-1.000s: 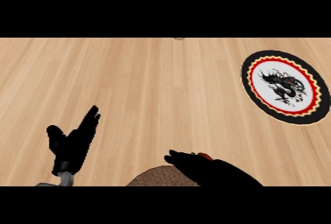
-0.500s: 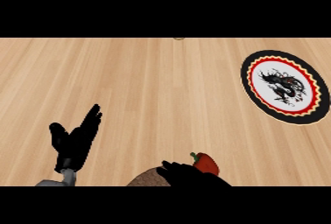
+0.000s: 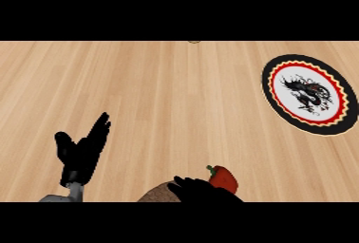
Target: Pick the cupcake from the placemat and place it in the plate
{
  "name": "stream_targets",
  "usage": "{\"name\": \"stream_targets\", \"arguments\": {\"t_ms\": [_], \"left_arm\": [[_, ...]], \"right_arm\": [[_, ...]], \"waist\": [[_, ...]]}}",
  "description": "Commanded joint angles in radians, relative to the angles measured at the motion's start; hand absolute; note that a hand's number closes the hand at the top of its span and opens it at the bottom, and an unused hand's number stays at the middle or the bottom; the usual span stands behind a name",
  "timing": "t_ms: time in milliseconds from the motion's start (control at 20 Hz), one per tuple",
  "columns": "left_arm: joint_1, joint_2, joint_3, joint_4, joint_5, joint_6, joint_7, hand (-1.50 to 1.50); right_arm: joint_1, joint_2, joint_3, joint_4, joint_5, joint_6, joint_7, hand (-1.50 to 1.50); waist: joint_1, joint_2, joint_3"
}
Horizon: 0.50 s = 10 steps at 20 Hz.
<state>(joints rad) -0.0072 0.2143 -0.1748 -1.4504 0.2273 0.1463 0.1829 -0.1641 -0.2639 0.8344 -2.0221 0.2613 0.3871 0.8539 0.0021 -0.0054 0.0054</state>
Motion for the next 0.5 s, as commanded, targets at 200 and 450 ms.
{"name": "stream_targets", "arguments": {"t_ms": [200,450], "left_arm": [[0.021,-0.06,-0.027,0.018,-0.032,0.005,0.01,0.0],[0.037,-0.054,0.005,0.08,-0.047,-0.029,-0.046,0.0]], "right_arm": [[0.004,0.035,0.085,0.14,0.076,0.069,-0.086,1.5],[-0.007,0.099,0.12,0.185,0.207,0.027,-0.163,1.5]], "waist": [[0.002,0.006,-0.005],[0.0,0.006,-0.006]]}}
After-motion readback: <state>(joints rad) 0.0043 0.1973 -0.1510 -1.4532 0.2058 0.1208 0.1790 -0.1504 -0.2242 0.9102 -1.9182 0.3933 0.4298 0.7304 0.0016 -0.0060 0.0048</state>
